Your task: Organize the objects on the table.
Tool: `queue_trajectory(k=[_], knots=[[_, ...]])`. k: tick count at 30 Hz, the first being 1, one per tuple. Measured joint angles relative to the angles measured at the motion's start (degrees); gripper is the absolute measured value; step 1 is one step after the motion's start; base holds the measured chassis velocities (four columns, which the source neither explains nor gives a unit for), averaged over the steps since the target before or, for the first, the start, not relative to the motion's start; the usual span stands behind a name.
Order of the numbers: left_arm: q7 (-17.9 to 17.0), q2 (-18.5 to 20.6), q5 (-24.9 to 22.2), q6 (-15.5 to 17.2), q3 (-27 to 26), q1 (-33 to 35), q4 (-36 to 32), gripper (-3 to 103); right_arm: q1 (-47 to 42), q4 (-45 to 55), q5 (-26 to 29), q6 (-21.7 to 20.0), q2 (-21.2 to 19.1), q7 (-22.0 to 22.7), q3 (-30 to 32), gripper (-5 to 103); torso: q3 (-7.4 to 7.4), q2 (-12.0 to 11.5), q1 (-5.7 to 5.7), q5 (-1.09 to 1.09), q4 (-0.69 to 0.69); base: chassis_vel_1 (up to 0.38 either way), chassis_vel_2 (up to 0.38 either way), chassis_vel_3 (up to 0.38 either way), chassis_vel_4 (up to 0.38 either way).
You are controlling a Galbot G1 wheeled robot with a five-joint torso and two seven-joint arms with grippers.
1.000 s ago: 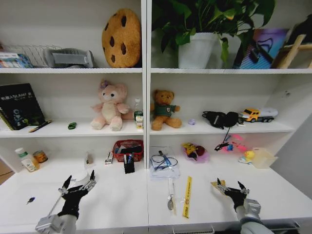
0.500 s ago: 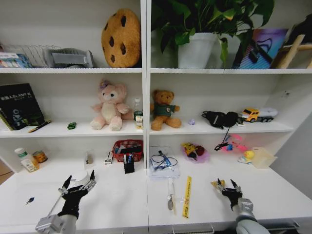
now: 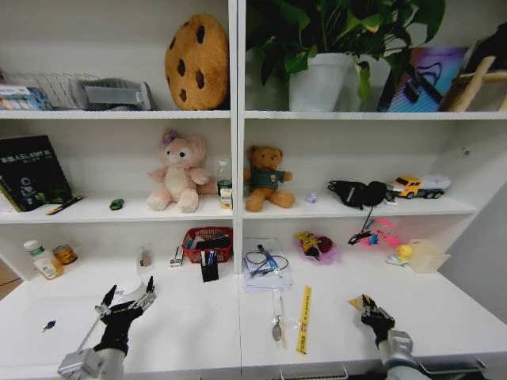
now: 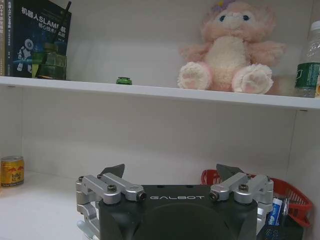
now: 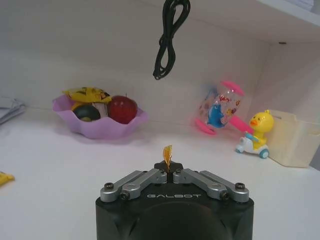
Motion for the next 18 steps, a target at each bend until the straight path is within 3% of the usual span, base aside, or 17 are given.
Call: queue_trajectory(k=[5,7,11,13,18], knots=[[0.0,0.0,0.0,0.0,0.0,0.0,0.0,100,3.6,1.2,2.3,1.4,-3.2,-0.8,-0.9,0,0.00,0.0,0.00,-0.01,-0.01,0.000,0.000,0.000,0.000],[0.0,0.0,0.0,0.0,0.0,0.0,0.0,100,10.7,-0.3,4.3,1.1,-5.6,-0.9,-3.4,0,0.00,0.0,0.00,-0.01,0.04,0.000,0.000,0.000,0.000],[0.0,0.0,0.0,0.0,0.0,0.0,0.0,100,13.4,-1.4,4.8,0.9,-6.4,-1.1,-4.7,0,0.00,0.0,0.00,0.01,0.02,0.000,0.000,0.000,0.000],[0.0,0.0,0.0,0.0,0.0,0.0,0.0,100,23.6,-7.6,5.4,1.3,-8.7,-1.7,-11.6,0,0.01,0.0,0.00,0.01,0.00,0.000,0.000,0.000,0.000],[0.0,0.0,0.0,0.0,0.0,0.0,0.0,100,34.1,-15.8,5.4,2.2,-9.3,-1.3,-18.5,0,0.01,0.0,0.01,0.00,0.02,0.000,0.000,0.000,0.000]])
